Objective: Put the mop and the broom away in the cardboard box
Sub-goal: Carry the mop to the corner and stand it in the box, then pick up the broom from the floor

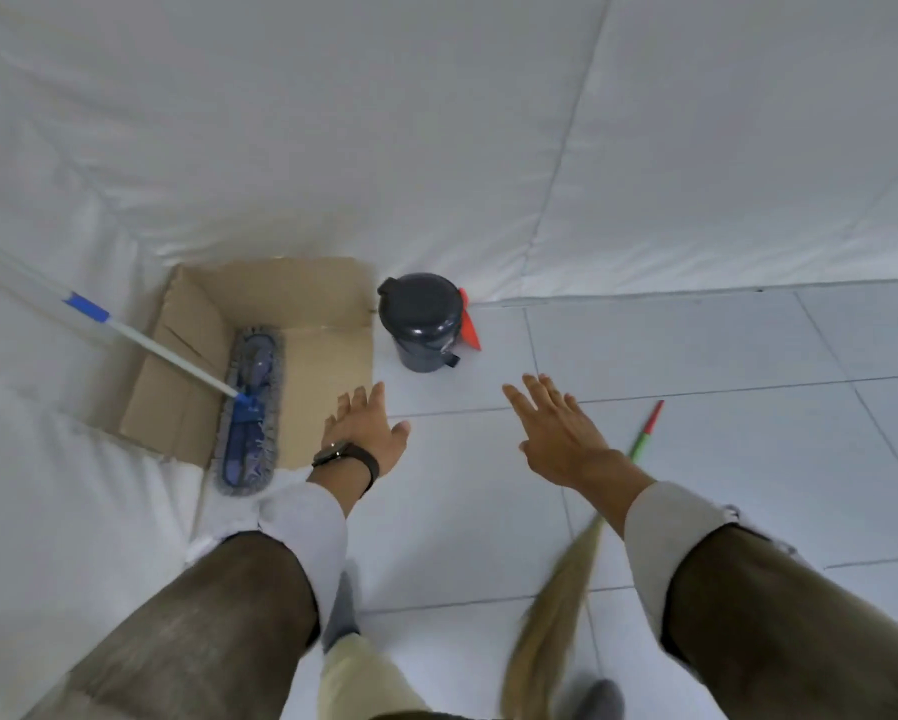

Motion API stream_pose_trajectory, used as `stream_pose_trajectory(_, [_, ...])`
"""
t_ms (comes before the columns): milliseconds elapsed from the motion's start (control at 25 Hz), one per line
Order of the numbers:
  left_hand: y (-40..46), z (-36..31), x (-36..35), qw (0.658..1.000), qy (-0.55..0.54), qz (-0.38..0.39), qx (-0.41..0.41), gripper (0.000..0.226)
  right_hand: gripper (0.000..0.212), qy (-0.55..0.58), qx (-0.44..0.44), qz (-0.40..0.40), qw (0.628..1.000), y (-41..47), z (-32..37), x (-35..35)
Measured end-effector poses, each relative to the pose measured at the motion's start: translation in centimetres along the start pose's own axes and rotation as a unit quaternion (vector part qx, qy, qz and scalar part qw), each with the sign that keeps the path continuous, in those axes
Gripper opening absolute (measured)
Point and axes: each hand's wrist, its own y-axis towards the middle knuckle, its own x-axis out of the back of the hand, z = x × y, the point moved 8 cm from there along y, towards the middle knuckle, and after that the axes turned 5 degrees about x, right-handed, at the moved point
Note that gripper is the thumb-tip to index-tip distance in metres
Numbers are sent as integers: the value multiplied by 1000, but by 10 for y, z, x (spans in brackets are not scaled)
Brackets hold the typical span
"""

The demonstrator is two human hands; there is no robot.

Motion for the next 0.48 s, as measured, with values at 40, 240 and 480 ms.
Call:
stream_pose_trajectory(40, [-14, -28, -15, 1000, -15, -5, 4, 77, 86, -16, 10, 9, 1000, -24, -33, 1])
stream_pose_trajectory(240, [-56, -151, -99, 1000, -18, 16, 16, 76, 87, -82, 19, 40, 996, -100, -188, 9])
stream_pose_trajectory(480, [-28, -281, -211, 997, -36, 50, 40, 75, 83, -131, 69, 90, 985, -90, -328, -5])
